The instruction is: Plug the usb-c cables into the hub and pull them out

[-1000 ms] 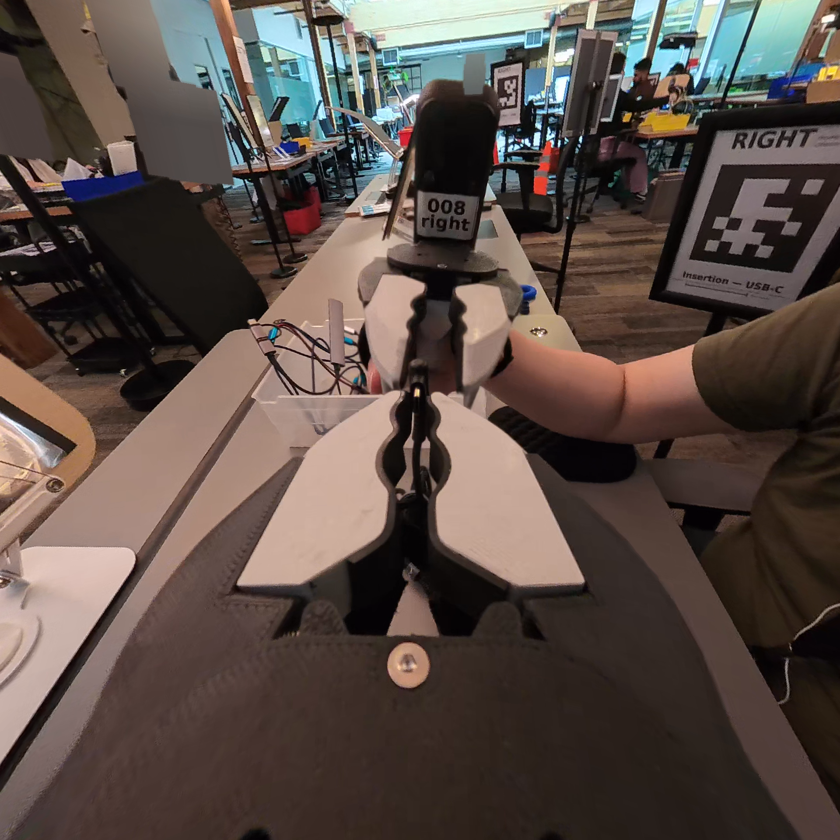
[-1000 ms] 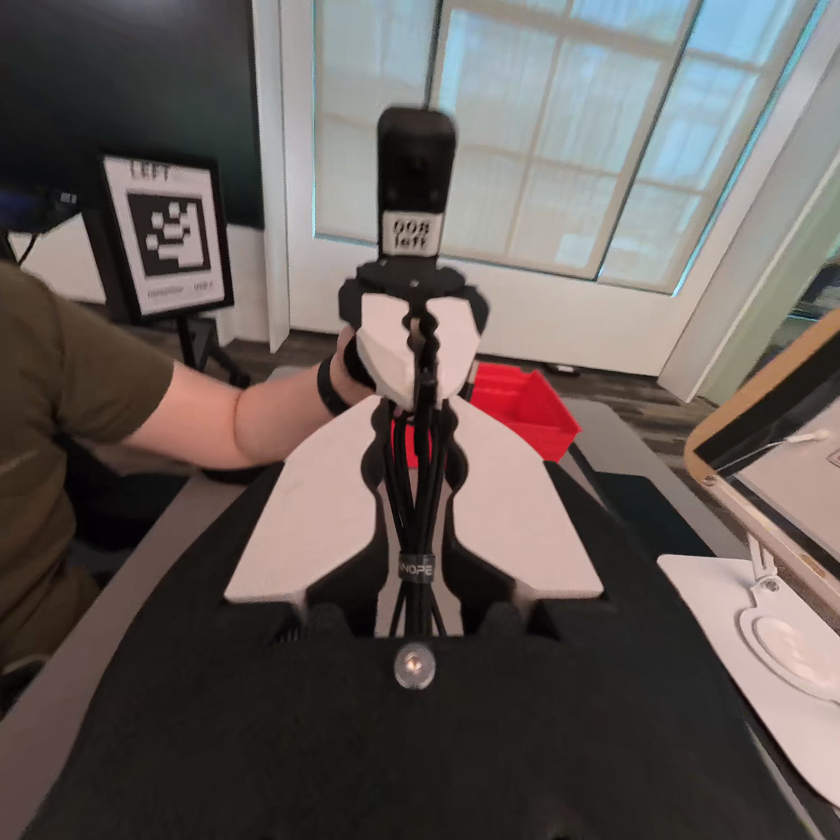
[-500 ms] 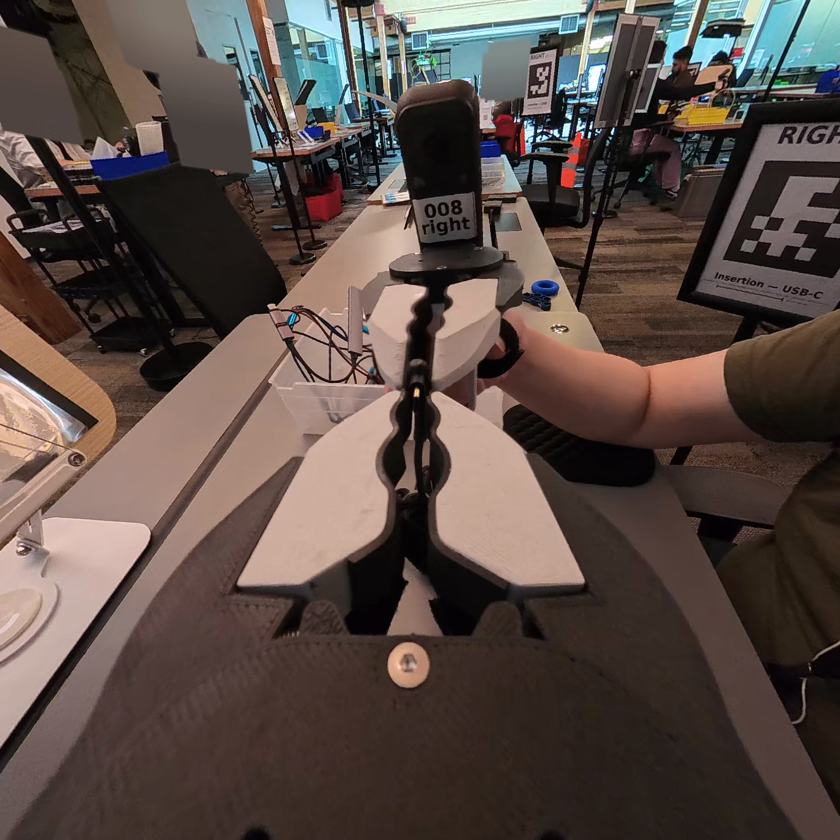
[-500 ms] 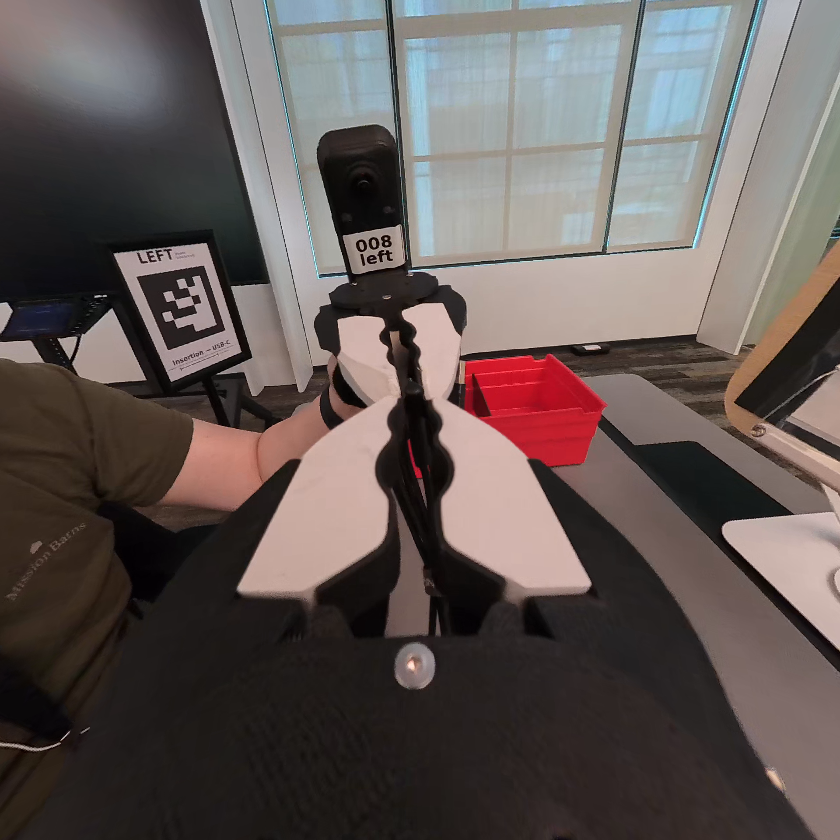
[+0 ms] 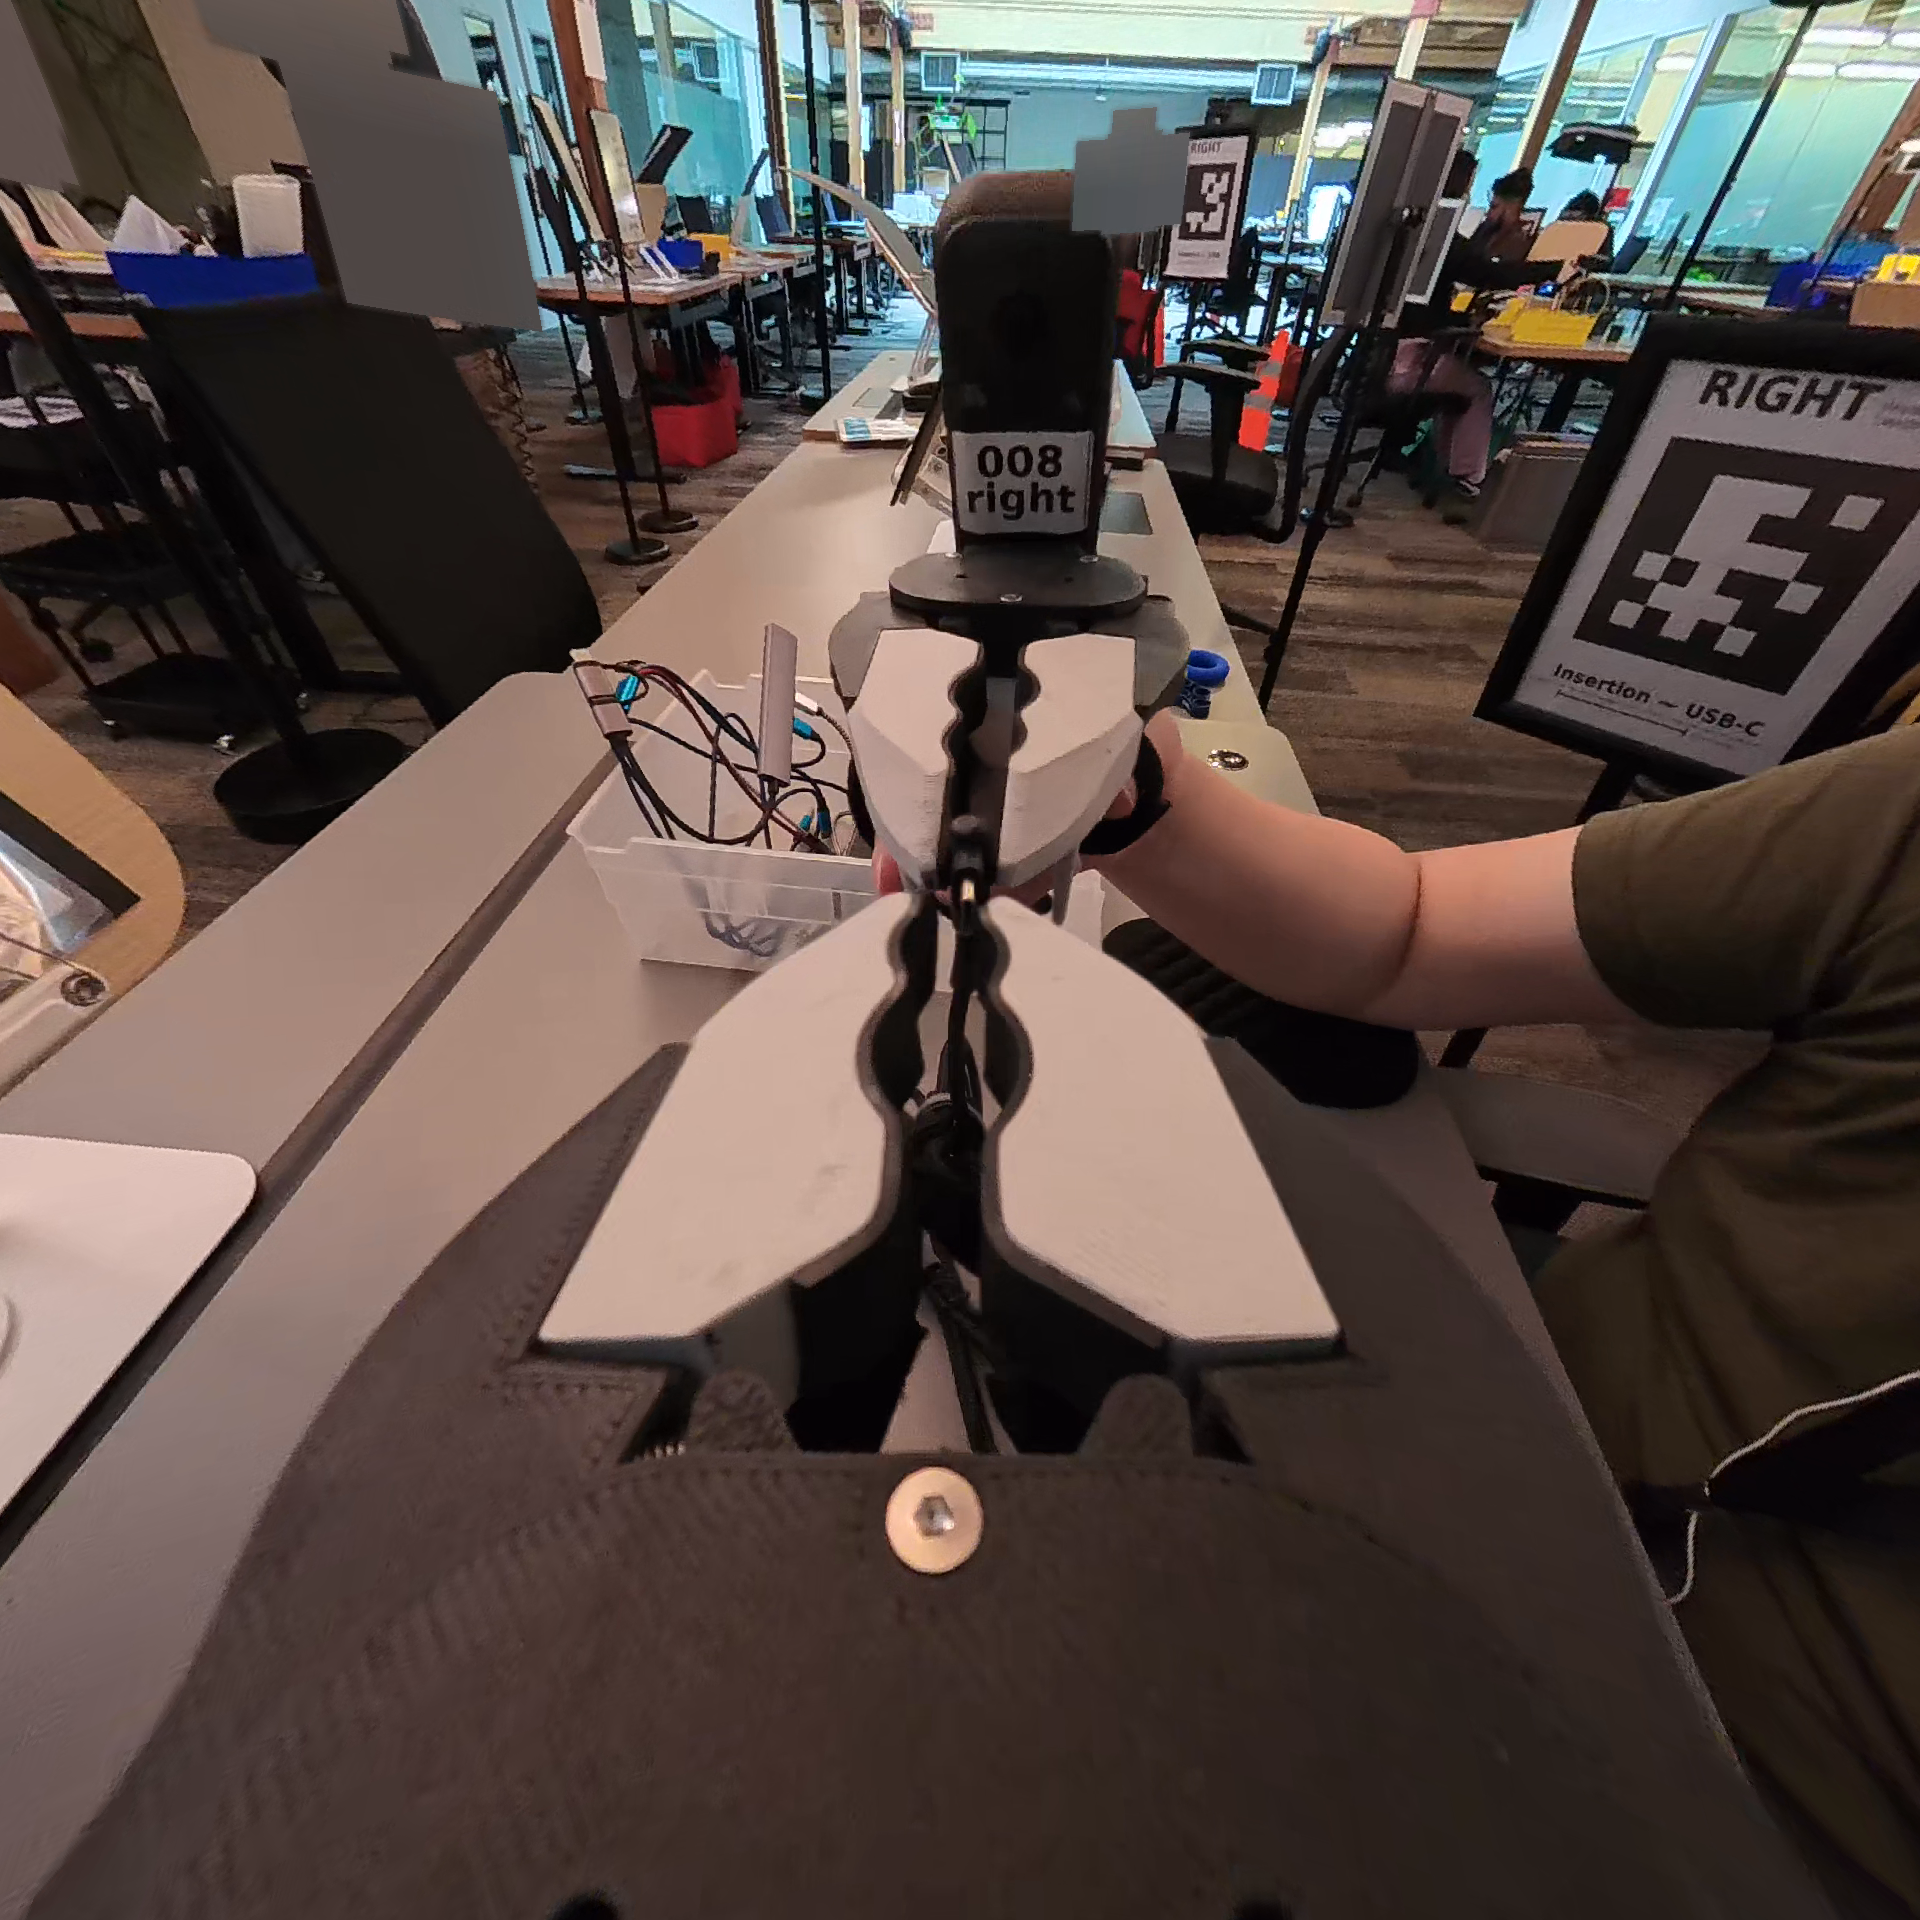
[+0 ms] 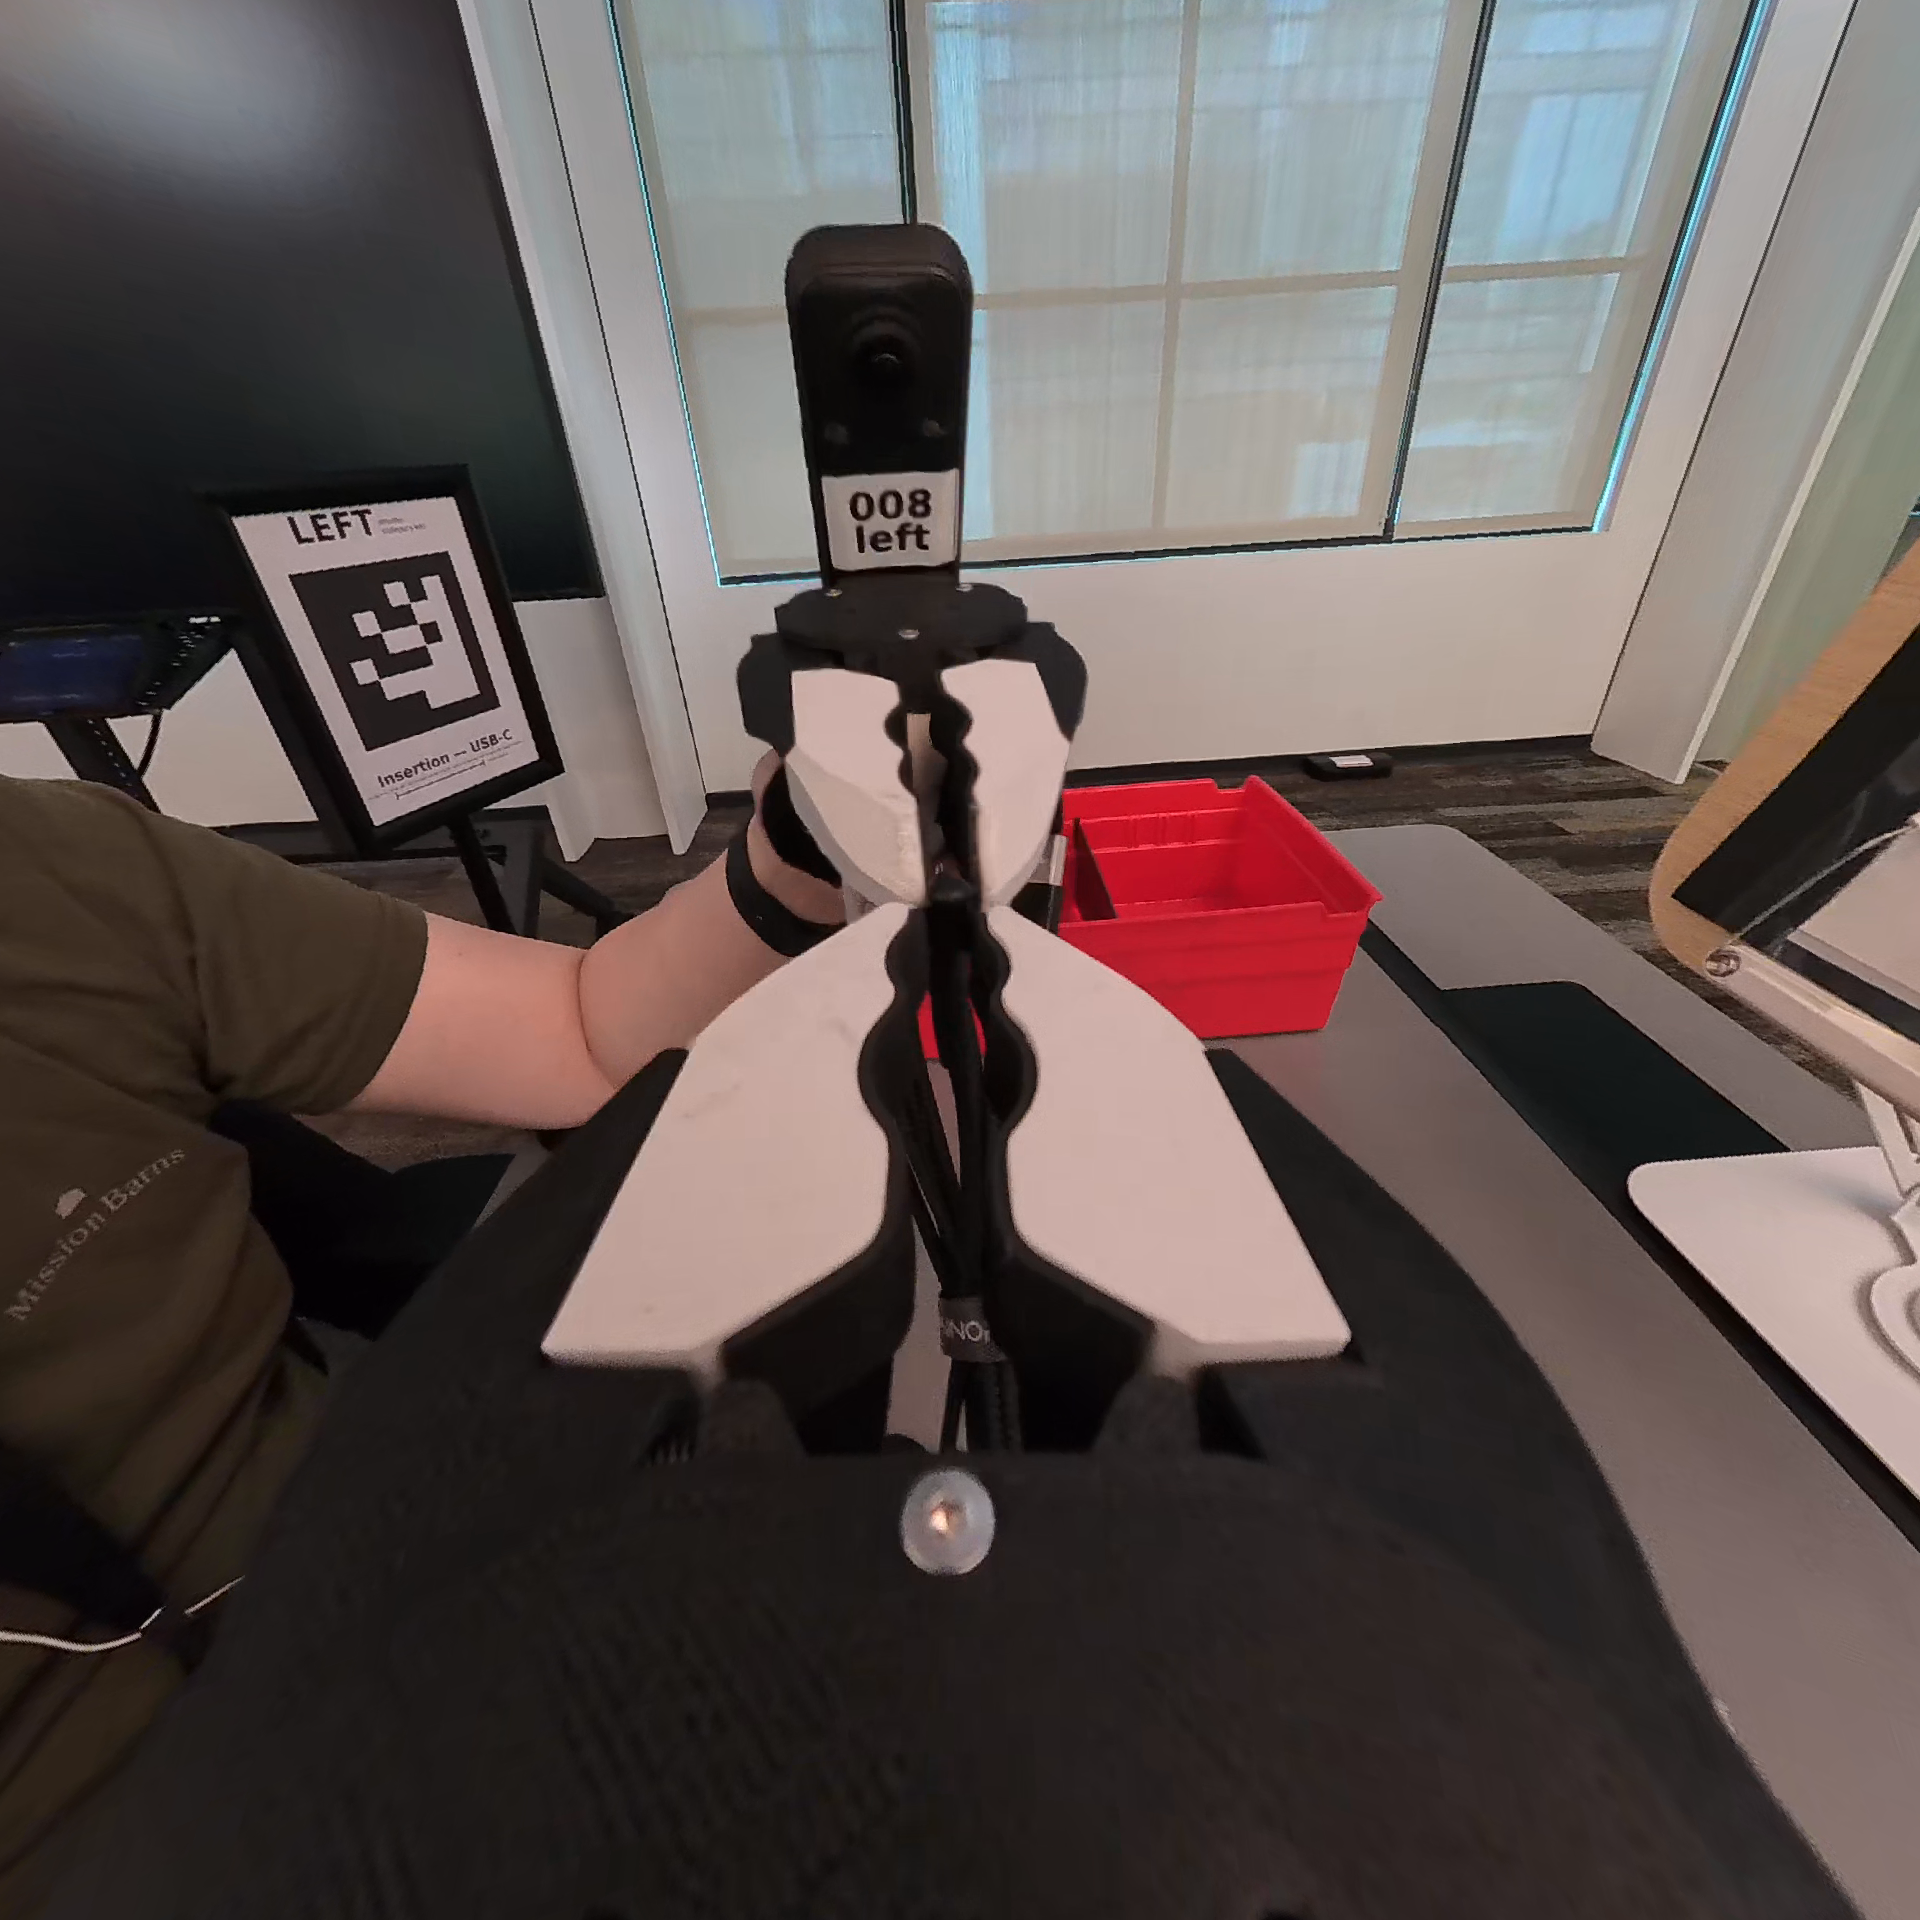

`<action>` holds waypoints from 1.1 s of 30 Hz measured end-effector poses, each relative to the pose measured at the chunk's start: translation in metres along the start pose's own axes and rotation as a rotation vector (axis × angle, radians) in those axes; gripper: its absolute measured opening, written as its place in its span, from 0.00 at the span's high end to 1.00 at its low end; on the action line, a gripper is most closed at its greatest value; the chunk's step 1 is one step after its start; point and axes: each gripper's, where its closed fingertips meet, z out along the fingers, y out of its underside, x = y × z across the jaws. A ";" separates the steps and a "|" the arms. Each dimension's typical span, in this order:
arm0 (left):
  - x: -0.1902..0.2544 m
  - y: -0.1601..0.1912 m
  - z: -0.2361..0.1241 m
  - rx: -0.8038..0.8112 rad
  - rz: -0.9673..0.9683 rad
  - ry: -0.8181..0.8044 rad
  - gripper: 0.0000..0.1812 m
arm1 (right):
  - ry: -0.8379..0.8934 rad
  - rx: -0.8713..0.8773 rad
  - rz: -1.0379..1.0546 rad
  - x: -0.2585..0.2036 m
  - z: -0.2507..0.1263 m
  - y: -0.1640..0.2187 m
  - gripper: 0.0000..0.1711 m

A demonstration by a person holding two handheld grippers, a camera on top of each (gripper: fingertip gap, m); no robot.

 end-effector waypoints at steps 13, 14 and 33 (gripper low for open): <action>-0.004 -0.007 -0.001 0.029 0.011 -0.041 0.99 | -0.004 0.085 0.070 0.005 0.003 -0.004 0.91; -0.005 -0.007 -0.001 0.032 0.007 -0.040 0.99 | -0.007 0.082 0.073 0.005 0.004 -0.003 0.91; 0.000 -0.008 0.001 0.038 0.003 -0.011 0.99 | -0.107 0.136 0.185 -0.002 0.005 -0.007 0.95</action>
